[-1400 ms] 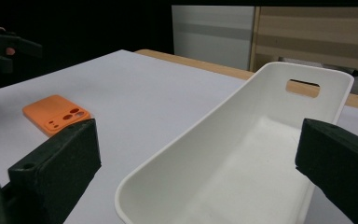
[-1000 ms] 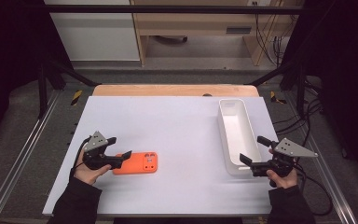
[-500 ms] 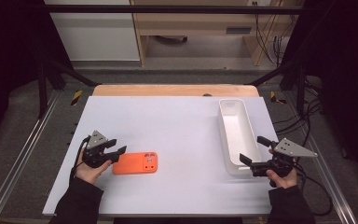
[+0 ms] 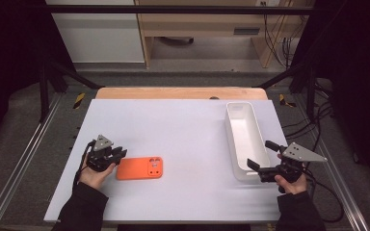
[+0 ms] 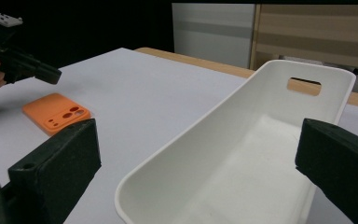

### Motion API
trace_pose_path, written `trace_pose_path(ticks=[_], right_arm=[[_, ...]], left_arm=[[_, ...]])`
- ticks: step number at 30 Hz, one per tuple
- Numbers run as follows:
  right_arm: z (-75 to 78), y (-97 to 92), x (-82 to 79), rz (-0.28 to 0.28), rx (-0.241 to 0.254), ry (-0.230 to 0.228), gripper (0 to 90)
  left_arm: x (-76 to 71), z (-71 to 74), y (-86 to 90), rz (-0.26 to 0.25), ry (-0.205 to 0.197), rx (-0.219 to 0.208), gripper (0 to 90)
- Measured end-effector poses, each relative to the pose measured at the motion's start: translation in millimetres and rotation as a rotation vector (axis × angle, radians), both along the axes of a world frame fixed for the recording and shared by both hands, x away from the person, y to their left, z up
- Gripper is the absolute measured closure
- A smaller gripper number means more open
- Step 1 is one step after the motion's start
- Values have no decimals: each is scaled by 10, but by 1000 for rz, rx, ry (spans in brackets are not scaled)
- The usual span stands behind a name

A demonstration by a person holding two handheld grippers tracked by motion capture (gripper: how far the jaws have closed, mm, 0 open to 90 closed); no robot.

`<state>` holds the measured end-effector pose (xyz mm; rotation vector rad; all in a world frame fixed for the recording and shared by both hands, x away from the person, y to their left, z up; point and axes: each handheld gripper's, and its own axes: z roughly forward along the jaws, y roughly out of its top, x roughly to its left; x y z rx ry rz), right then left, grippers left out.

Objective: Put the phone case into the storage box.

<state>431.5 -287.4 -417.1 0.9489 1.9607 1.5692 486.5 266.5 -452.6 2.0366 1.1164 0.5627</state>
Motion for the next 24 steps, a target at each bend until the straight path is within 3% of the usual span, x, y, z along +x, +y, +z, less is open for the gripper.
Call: trace_pose_path(ticks=[11, 24], right_arm=[[1, -3, 0, 0, 0, 0, 4], [3, -4, -2, 0, 1, 0, 4]], left_arm=[[56, -66, -6, 14, 38, 33, 896], [91, -128, -36, 11, 79, 51, 899]])
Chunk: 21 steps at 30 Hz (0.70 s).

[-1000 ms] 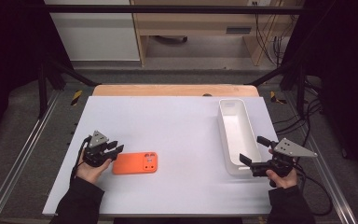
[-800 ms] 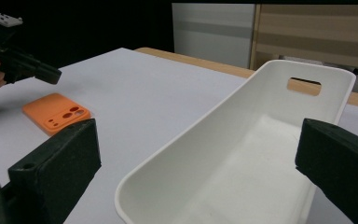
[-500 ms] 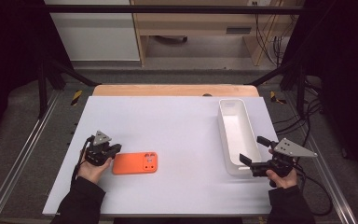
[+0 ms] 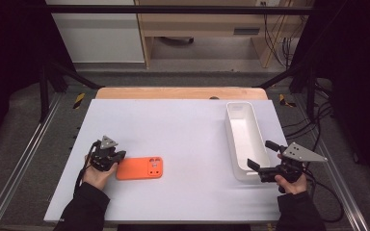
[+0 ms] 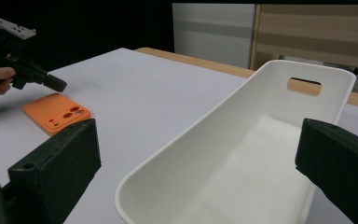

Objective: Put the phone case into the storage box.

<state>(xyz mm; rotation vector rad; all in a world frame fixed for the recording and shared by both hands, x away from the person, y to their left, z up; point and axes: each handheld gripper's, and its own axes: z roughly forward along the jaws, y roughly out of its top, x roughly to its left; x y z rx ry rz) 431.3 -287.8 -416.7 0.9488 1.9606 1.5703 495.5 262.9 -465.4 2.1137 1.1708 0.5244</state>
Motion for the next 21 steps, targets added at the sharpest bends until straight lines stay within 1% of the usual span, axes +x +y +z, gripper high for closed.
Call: trace_pose_path(ticks=[3, 8, 17, 21], right_arm=[[2, -3, -1, 0, 0, -1, 4], [3, -4, -1, 1, 0, -2, 5], [1, -4, 0, -1, -2, 0, 5], [1, -1, 0, 1, -2, -1, 4]], left_arm=[[9, -9, -4, 3, 2, -6, 899], [26, -28, 2, 11, 19, -10, 900], [31, -36, -6, 9, 23, -3, 900], [24, -29, -6, 4, 31, 1, 900]])
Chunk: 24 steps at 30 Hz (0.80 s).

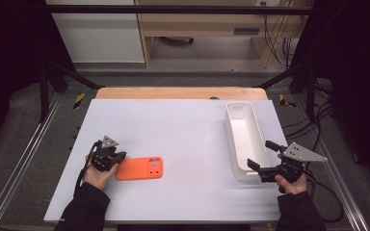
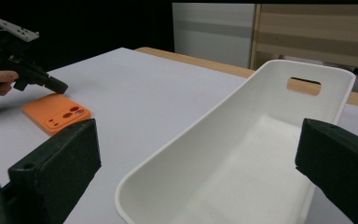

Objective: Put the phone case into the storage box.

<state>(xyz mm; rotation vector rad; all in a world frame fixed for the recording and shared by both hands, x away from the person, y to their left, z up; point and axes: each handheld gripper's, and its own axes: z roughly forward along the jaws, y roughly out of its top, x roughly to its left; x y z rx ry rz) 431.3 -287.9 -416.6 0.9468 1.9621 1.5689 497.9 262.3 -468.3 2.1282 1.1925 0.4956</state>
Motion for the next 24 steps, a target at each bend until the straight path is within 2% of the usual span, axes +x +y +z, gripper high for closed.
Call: trace_pose_path(ticks=[9, 24], right_arm=[[3, -3, -2, 0, 0, 1, 5], [7, -9, -6, 1, 1, 1, 4]], left_arm=[[-52, 15, 10, -23, 18, 11, 900], [-222, 16, 39, -57, 28, -2, 900]])
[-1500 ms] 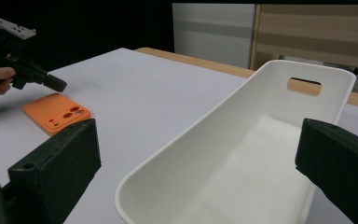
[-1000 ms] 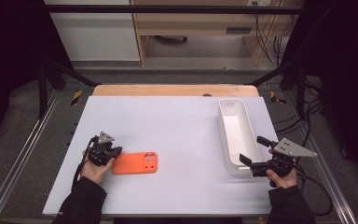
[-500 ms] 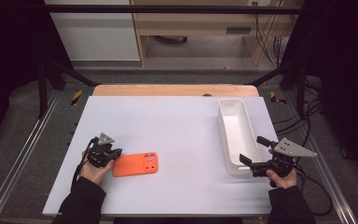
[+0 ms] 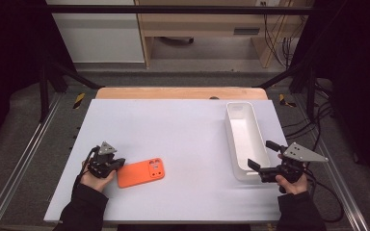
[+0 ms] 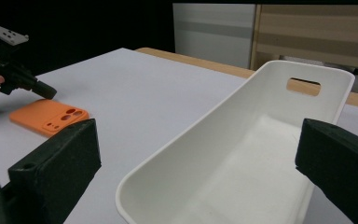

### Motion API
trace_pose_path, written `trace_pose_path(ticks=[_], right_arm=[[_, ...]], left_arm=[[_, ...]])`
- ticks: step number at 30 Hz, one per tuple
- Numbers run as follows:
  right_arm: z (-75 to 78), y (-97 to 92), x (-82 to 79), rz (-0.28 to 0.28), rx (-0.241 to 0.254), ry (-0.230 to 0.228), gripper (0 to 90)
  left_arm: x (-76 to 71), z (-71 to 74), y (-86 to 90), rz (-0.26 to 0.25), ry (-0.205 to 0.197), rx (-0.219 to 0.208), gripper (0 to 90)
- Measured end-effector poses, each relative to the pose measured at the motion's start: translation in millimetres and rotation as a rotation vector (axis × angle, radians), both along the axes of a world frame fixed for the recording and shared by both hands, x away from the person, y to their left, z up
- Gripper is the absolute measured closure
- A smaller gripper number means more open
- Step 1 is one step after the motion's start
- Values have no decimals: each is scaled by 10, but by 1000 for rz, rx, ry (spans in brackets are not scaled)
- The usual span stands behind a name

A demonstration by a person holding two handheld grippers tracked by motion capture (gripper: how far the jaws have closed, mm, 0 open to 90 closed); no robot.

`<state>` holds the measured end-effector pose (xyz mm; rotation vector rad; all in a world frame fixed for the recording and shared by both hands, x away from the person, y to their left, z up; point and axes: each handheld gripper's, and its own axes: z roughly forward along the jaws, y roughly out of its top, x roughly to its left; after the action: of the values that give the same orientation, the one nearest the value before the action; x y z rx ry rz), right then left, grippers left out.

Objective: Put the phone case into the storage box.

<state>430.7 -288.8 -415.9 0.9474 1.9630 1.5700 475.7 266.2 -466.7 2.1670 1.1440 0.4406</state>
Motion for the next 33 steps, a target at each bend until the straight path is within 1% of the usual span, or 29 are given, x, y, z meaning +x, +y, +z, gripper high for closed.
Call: trace_pose_path(ticks=[11, 15, 16, 21, 27, 33], right_arm=[[-1, 2, -1, 4, -2, -1, 4], [2, -2, -3, 3, -1, -1, 4], [2, -3, -3, 3, -1, -1, 4], [4, -5, -6, 3, 0, 1, 4], [3, -3, -6, 3, -1, 1, 5], [2, -4, -5, 3, -2, 1, 4]], left_arm=[[-125, 12, -7, -29, 12, -7, 900], [-168, 29, -21, -37, 7, -12, 900], [-176, 32, -26, -39, 7, -6, 900], [-197, 26, -26, -39, 4, -7, 900], [-208, 28, -33, -38, 8, -6, 900], [-233, 26, -32, -36, 13, -14, 900]])
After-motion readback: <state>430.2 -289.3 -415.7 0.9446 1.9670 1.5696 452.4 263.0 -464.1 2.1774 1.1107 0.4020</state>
